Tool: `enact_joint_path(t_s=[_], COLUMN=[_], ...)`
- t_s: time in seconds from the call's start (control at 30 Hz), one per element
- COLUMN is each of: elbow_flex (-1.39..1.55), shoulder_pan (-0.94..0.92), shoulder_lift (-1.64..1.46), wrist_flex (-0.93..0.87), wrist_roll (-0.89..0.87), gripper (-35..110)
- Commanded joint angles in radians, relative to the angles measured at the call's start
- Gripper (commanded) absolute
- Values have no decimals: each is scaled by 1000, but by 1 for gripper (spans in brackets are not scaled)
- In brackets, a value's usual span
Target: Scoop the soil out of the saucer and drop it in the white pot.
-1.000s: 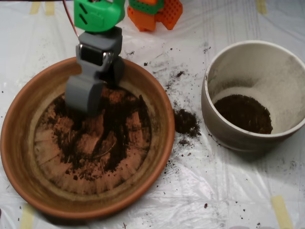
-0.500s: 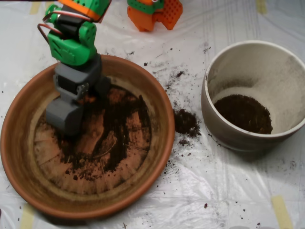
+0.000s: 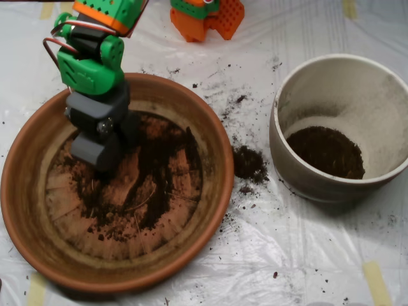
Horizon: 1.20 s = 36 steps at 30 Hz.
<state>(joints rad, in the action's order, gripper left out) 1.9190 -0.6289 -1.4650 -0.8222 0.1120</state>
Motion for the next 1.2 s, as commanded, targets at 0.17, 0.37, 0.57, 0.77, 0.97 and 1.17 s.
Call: enact_joint_path(t_s=[0.17, 0.37, 0.57, 0.77, 0.97, 1.17], elbow_flex=[64, 132, 58, -60, -167, -302], shoulder_pan=[9, 114, 225, 345, 476, 663], shoulder_lift=[-123, -241, -431, -627, -781, -790], wrist_flex=[-3, -41, -179, -318, -382, -437], wrist_roll=[80, 106, 66, 51, 44, 52], gripper=[0, -1, -1, -1, -1, -1])
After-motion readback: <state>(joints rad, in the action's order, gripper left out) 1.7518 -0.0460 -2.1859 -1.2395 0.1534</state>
